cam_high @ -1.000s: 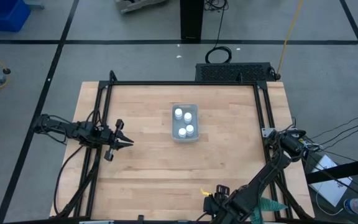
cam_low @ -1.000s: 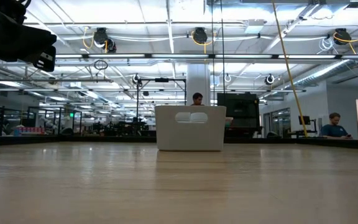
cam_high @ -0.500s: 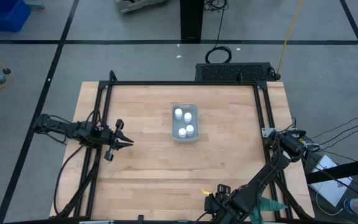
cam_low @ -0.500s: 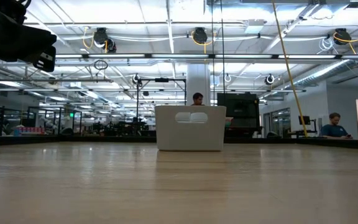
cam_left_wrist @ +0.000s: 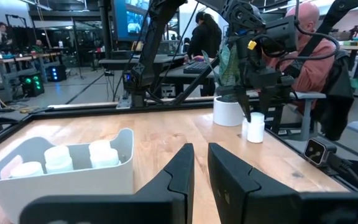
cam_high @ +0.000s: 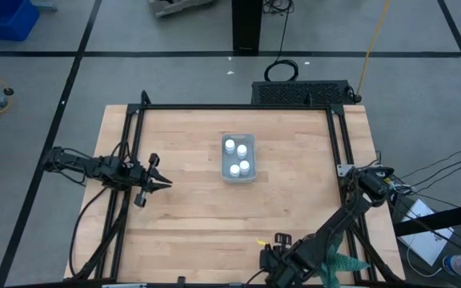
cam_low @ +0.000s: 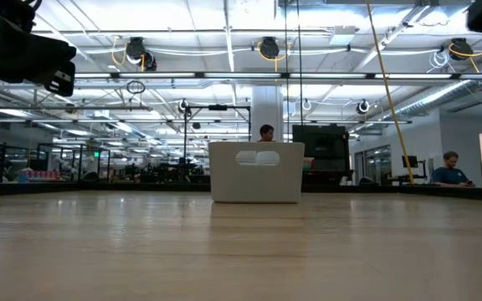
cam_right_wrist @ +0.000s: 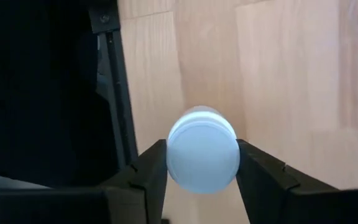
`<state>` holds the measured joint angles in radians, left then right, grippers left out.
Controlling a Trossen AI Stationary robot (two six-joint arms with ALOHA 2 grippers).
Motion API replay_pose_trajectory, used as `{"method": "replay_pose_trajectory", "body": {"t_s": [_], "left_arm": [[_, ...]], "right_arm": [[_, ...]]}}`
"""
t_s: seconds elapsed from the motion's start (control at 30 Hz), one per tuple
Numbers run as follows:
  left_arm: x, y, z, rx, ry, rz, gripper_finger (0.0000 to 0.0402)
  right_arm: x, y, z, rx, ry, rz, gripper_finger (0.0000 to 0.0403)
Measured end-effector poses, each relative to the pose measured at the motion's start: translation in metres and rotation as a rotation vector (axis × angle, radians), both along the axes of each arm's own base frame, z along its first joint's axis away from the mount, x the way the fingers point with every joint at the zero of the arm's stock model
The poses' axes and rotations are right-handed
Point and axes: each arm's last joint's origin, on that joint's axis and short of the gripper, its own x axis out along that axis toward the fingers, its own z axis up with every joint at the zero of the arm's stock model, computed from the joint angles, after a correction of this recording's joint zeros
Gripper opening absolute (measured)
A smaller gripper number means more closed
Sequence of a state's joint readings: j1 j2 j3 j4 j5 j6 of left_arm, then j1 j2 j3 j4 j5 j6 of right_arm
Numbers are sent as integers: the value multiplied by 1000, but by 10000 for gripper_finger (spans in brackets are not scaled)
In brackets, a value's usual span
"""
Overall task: Pick and place pill bottles into a basket
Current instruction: Put the white pill bottle into the gray bin
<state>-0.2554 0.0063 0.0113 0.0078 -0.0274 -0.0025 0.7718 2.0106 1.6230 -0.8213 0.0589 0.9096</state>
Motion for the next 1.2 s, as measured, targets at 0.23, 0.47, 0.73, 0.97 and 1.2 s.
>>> {"method": "replay_pose_trajectory", "body": {"t_s": [0.23, 0.47, 0.73, 0.97, 1.2], "left_arm": [[0, 0, 0, 3, -1, 4, 51], [0, 1, 0, 51, -12, 19, 51], [0, 1, 1, 45, -20, 20, 51], [0, 1, 1, 39, -25, 22, 51], [0, 1, 2, 37, -28, 23, 51]], "right_arm": [[15, -23, 3, -73, -25, 52, 149], [33, -58, 25, -191, -134, 83, 149], [42, -112, 73, -344, -298, 93, 149], [51, -179, 125, -613, -497, 54, 149], [68, -253, 146, -612, -588, -17, 149]]}}
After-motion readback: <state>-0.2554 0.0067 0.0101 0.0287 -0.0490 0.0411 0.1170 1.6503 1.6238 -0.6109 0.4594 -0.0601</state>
